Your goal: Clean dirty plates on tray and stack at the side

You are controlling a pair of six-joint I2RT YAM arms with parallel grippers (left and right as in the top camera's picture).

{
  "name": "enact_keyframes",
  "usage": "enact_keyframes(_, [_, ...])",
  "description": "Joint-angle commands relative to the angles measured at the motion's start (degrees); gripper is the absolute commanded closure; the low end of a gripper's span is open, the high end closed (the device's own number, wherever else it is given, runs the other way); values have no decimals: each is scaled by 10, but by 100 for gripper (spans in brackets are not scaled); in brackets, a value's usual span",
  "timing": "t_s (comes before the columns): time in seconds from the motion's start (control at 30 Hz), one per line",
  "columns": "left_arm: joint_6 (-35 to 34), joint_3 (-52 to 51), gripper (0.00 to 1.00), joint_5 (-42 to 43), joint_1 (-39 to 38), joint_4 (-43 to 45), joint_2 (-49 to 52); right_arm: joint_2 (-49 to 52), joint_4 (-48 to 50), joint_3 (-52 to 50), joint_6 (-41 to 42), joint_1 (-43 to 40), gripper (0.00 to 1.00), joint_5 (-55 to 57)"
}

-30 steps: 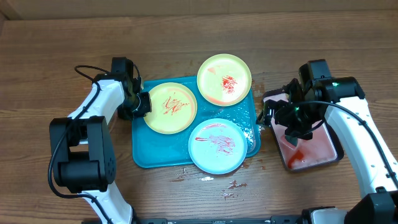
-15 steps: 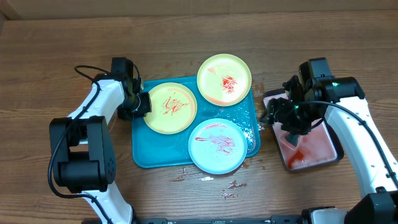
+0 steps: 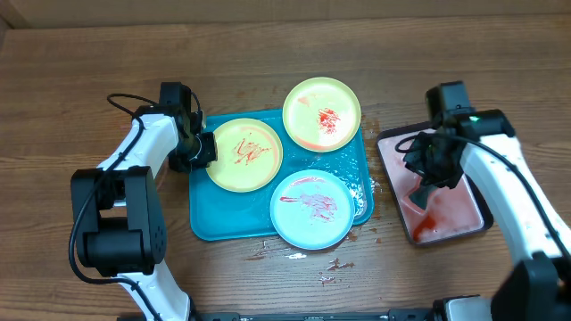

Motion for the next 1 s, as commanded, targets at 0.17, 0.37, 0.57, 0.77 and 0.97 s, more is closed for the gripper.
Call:
enact_keyframes(0.17, [14,-11,96,-28,3,-6,20,107,5,-14,68,-21,75,39])
enact_keyframes(0.37, [14,-11,96,-28,3,-3,20,117,0,-14,66,-49,69,47])
enact_keyframes(0.57, [14,-11,96,-28,2,-4,20,117,13,-14,22,-66,62,31])
enact_keyframes(0.77, [13,-11,96,-28,2,-4,20,117,38,-14,-45,-64,57,-17])
enact_keyframes(0.97, [14,-11,96,-28,2,-4,20,117,31,-35,-52,-65,55,-19])
